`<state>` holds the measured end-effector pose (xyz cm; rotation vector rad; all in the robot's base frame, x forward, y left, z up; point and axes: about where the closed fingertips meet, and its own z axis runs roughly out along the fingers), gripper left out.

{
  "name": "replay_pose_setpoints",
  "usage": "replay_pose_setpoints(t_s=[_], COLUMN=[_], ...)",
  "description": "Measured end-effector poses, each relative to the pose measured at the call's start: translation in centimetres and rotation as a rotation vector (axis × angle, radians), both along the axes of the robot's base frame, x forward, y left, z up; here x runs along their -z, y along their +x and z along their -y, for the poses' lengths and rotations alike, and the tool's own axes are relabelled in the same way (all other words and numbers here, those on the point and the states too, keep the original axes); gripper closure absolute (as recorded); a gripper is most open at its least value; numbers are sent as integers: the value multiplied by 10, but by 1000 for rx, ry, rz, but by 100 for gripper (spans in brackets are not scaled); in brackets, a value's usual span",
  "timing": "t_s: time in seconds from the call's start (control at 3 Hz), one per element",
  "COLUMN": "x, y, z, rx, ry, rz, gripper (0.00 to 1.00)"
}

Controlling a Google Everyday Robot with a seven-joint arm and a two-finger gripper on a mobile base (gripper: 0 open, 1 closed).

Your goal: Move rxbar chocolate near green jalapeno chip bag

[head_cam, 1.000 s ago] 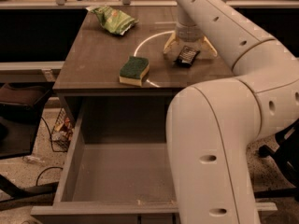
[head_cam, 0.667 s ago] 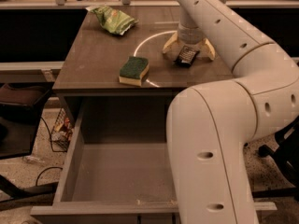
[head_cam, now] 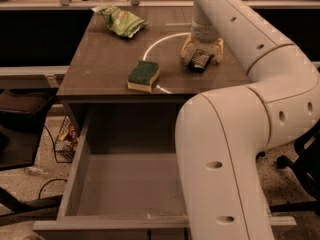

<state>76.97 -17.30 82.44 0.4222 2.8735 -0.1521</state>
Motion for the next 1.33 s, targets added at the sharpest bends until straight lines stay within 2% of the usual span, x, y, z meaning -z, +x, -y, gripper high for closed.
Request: replay_pose_setpoints(t_s=[0.33, 0.67, 1.0, 1.33], x=[-9, -11, -11, -9], y=[0, 0, 0, 7], z=[0, 0, 0, -3], rx=[0, 0, 0, -8], ry=[0, 0, 0, 14], rz=[0, 0, 0, 25], gripper=[93, 100, 100, 100])
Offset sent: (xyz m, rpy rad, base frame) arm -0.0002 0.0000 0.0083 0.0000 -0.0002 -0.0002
